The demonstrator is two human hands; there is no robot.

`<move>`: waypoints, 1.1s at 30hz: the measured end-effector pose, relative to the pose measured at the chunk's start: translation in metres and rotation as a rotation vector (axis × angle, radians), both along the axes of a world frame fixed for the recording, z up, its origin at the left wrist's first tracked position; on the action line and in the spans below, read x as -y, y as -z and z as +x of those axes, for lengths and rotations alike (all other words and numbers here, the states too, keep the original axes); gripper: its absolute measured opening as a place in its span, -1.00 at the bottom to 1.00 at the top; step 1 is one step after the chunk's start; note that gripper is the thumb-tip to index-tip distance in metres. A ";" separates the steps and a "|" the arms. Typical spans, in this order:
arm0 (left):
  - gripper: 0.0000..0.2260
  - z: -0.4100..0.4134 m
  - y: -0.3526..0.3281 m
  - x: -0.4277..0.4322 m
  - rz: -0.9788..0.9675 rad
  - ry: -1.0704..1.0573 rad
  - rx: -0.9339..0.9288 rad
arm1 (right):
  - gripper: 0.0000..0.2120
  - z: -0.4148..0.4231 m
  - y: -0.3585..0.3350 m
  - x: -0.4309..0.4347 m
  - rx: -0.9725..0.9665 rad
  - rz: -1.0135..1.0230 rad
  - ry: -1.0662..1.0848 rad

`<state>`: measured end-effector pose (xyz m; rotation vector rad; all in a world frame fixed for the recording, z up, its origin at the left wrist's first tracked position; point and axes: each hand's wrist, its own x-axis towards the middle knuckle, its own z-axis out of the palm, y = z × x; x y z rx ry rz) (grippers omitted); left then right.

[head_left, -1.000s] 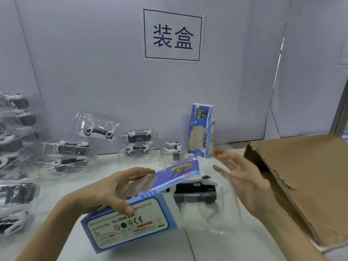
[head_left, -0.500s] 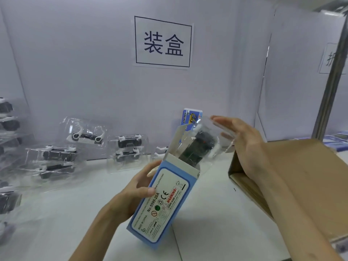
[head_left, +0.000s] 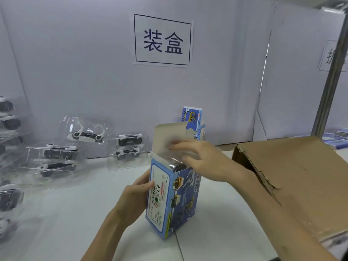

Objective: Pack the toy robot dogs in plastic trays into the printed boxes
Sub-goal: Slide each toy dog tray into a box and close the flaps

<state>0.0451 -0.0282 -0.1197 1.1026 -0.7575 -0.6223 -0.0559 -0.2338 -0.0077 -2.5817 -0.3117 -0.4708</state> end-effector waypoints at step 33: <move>-0.76 -0.021 -0.026 0.016 0.164 -0.902 1.335 | -0.52 0.031 0.018 -0.008 0.340 -0.014 0.464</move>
